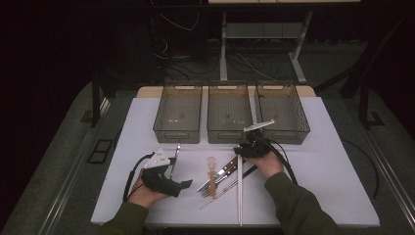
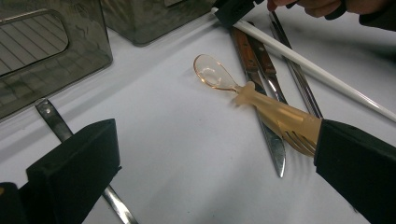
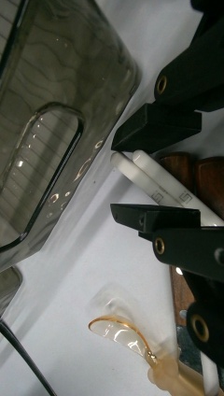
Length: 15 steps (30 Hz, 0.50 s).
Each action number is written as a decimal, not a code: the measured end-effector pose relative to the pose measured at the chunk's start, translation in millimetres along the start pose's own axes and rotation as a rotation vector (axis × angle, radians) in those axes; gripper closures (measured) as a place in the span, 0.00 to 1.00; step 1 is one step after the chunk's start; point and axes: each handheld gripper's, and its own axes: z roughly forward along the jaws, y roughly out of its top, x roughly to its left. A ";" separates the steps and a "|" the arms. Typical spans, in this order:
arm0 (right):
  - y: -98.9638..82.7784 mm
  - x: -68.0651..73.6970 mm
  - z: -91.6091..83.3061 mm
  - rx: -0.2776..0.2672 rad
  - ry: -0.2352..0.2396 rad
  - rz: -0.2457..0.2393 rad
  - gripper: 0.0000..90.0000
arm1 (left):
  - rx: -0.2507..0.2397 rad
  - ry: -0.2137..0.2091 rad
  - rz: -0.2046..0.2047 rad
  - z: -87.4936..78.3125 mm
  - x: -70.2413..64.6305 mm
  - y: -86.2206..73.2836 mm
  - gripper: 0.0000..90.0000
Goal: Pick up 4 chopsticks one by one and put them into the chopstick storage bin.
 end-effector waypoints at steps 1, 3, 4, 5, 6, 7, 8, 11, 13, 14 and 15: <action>0.4 0.3 0.6 -0.001 -0.001 -0.006 0.71 | 0.000 0.000 0.001 0.0 0.1 0.0 0.00; 1.4 1.3 1.5 0.000 0.000 -0.009 0.71 | 0.000 -0.001 0.001 0.0 0.1 0.1 0.00; 1.4 1.3 1.5 0.000 0.000 -0.009 0.71 | -0.001 -0.001 0.001 -0.1 0.0 0.1 0.00; 1.8 1.9 2.0 -0.002 0.000 -0.008 0.72 | -0.001 -0.001 0.001 -0.1 0.0 0.1 0.00; 2.7 2.6 3.0 -0.002 -0.001 -0.012 0.72 | -0.001 -0.001 0.001 -0.1 0.0 0.1 0.00; 2.7 2.6 3.0 -0.002 -0.001 -0.012 0.72 | -0.001 -0.001 0.001 -0.1 -0.1 0.1 0.00; 3.6 3.5 4.0 -0.003 0.001 -0.016 0.73 | -0.001 -0.002 0.001 -0.1 -0.1 0.1 0.00; 4.4 4.6 5.2 -0.002 0.003 -0.023 0.74 | -0.001 -0.002 0.001 -0.1 -0.2 0.1 0.00; 6.0 6.4 6.8 -0.001 0.006 -0.030 0.74 | -0.001 -0.001 0.002 -0.2 -0.2 0.2 0.00; 6.6 7.1 7.4 -0.001 0.008 -0.033 0.75 | -0.001 -0.001 0.002 -0.2 -0.2 0.2 0.00; 7.1 7.7 7.9 0.000 0.009 -0.038 0.75 | -0.001 -0.001 0.002 -0.2 -0.2 0.2 0.00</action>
